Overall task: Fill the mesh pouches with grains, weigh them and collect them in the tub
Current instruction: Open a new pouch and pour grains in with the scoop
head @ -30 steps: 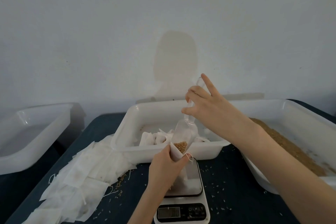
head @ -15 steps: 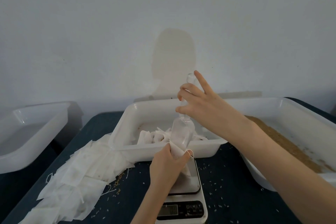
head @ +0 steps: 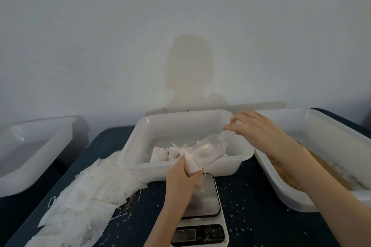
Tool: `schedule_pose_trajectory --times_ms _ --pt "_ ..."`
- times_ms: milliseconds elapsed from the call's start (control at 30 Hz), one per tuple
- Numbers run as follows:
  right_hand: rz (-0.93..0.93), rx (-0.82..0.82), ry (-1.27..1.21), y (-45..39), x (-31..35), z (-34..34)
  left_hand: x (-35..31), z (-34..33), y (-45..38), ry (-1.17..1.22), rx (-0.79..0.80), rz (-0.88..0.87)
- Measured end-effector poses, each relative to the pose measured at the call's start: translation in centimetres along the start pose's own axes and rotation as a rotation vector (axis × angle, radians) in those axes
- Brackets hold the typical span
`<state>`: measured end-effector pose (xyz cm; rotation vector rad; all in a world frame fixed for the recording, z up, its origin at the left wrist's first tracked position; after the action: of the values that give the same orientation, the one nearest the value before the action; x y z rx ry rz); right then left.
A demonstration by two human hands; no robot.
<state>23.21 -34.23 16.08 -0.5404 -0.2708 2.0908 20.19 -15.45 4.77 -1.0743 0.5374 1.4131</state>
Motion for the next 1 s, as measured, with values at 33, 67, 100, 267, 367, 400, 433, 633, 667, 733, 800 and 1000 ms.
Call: schedule_pose_trajectory --times_ms 33,67,100,267,367,400,433,633,667,733,800,1000 --pt "-0.028 0.013 -0.044 0.5 -0.7 -0.6 0.0 0.1 -0.1 0.037 0.004 -0.002" --pt "-0.066 0.035 -0.081 1.1 -1.6 -1.3 0.0 0.1 -0.1 0.065 0.005 -0.001" --pt "-0.118 0.056 -0.123 1.8 -2.7 -2.1 -0.1 0.1 -0.1 0.085 0.0 -0.008" --pt "-0.388 0.074 -0.168 5.8 -7.7 -5.2 -1.3 -1.6 0.1 0.062 0.118 -0.099" --pt "-0.539 0.086 -0.091 7.8 -9.4 -6.2 -0.8 -2.9 0.6 -0.053 0.219 -0.126" --pt "-0.59 0.088 -0.078 8.3 -9.8 -6.6 -0.5 -3.2 0.4 -0.14 0.239 -0.128" --pt "-0.637 0.092 -0.073 8.7 -10.2 -6.9 -0.2 -4.0 -0.2 -0.241 0.298 -0.098" --pt "-0.82 0.277 -0.007 10.2 -11.5 -8.6 2.2 -5.4 -1.2 -0.651 0.517 0.044" --pt "-0.84 0.305 -0.007 10.6 -11.6 -8.9 1.6 -5.1 -0.7 -0.639 0.478 -0.037" --pt "-0.867 0.378 -0.02 11.3 -11.5 -9.8 0.7 -3.6 0.5 -0.454 0.35 -0.209" --pt "-0.855 0.477 -0.042 11.8 -11.0 -10.8 1.0 -3.2 1.1 -0.398 0.329 -0.274" --pt "-0.789 0.601 0.01 11.8 -10.1 -11.1 1.8 -2.6 1.5 -0.334 0.407 -0.269"
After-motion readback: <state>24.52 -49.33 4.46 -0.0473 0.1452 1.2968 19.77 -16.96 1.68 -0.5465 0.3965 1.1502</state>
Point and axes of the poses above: each hand's wrist, its own y-axis away from the middle knuckle, its own z-axis out of the back of the hand, x = y × z, the point moved 10 cm from there along -y, towards the middle knuckle, and after that the axes turned 1 degree about -z, right-handed, at the moved point
